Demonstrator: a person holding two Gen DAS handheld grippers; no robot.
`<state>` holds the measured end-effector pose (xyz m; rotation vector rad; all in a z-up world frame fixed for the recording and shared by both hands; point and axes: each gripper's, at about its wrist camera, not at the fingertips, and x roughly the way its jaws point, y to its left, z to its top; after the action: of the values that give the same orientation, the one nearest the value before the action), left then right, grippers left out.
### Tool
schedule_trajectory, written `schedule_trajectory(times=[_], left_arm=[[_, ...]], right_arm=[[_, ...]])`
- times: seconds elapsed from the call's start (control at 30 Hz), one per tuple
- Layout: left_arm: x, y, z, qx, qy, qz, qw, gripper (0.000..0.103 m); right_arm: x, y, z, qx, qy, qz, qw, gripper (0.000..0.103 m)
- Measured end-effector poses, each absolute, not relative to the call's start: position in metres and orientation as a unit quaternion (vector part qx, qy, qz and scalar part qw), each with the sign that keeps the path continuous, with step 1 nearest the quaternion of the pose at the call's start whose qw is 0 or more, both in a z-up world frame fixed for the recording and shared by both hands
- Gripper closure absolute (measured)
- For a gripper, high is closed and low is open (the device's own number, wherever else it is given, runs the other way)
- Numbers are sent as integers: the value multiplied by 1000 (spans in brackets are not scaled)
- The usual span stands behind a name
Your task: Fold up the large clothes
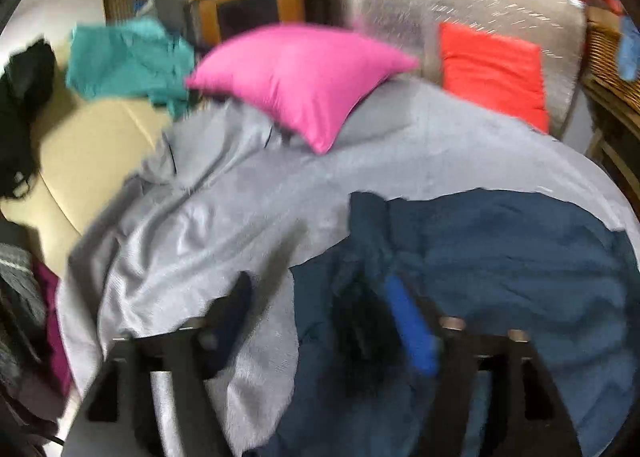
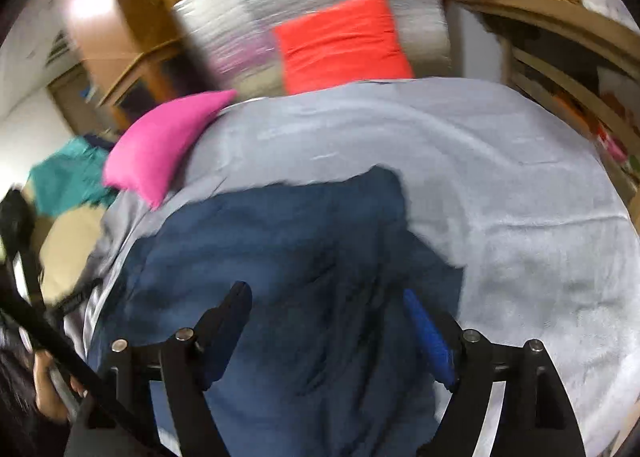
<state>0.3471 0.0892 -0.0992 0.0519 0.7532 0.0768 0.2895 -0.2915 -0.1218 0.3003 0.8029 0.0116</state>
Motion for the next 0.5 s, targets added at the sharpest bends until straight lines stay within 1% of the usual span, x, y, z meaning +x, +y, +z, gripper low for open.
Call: schedule_trajectory(times=[0.07,0.17,0.27,0.33,0.4,0.5], left_arm=[[329,80,-100,20,371,15,928,22],[317,57,-120,30,402,-25,915,22],[314,26,-142,125,406,-19,905,22],[312,16,-149,164,390,-8,906,21],[314,16,-151,170,389,-4,905,21],[321,28,-151,139,414,-4,899,19]], right_arm=[[283,-273,-131,133,404,21,905,22],[284,-250,-147,101,436,15,894,22],[292,-245,-165,69,467,-19,881,23],[293,-245,-169,50,472,-39,879,23],[294,-248,-170,37,478,-56,876,23],[294,-254,-174,47,486,-58,871,23]])
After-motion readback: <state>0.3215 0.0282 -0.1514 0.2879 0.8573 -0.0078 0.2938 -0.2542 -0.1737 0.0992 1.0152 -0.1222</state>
